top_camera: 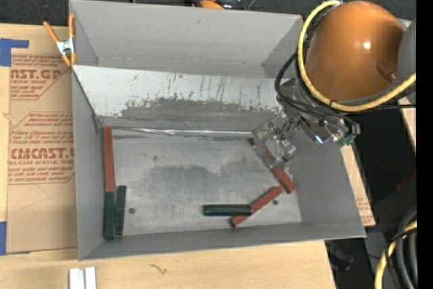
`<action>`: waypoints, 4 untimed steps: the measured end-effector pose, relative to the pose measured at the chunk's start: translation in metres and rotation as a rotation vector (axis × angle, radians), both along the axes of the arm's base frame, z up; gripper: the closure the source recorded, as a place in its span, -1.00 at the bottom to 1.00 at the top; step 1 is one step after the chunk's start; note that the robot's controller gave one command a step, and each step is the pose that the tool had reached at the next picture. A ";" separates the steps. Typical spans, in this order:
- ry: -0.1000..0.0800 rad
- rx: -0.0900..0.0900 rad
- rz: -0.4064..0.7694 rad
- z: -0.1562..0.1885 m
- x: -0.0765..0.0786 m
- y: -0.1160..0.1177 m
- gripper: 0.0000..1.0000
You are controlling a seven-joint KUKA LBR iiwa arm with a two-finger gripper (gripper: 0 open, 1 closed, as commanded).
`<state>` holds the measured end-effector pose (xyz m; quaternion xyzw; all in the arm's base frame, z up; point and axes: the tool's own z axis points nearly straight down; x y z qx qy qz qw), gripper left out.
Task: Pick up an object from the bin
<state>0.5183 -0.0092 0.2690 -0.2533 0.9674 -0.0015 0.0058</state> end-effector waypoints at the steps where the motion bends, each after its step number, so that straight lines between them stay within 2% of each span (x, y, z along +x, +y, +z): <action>1: 0.009 0.001 0.001 -0.004 -0.002 0.000 -1.00; 2: 0.020 0.001 0.171 -0.155 -0.037 -0.080 -1.00; 3: 0.013 0.001 0.231 -0.202 -0.005 -0.081 -1.00; 4: 0.007 -0.001 0.229 -0.199 -0.004 -0.081 1.00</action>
Offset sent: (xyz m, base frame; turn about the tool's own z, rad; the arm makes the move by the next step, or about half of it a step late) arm 0.0000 0.0000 0.0000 0.0000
